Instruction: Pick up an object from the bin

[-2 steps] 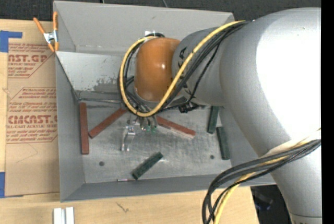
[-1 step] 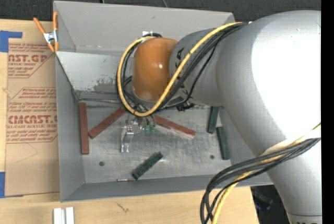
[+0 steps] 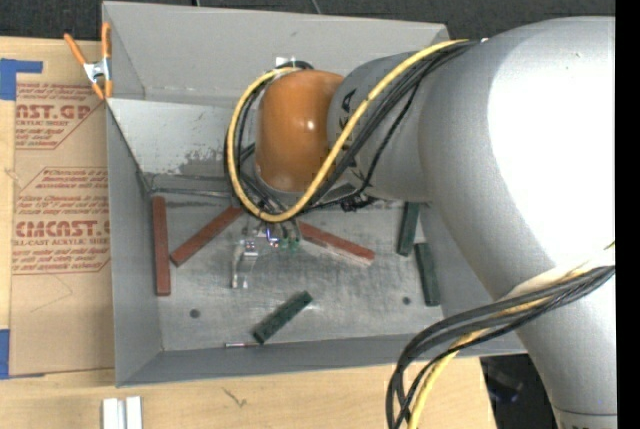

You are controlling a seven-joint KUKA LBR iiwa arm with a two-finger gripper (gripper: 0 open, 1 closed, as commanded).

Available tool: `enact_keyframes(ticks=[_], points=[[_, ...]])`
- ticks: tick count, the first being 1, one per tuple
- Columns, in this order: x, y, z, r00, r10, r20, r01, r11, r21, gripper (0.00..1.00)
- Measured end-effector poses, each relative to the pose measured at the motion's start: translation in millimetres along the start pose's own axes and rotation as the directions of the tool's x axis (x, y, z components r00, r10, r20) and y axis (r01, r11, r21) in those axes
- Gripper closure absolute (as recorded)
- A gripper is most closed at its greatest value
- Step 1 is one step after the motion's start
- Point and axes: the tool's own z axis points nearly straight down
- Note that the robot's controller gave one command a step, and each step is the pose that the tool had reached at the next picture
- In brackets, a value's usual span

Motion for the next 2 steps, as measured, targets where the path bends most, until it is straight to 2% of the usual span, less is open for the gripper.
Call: enact_keyframes(ticks=[1, 2], points=[[-11.3, 19, -5, 1.0, -0.029, -0.006, 0.029, 1.0, 0.006, 0.0], [0.0, 26, -6, 0.999, -0.045, -0.012, 0.045, 0.999, 0.004, 1.0]])
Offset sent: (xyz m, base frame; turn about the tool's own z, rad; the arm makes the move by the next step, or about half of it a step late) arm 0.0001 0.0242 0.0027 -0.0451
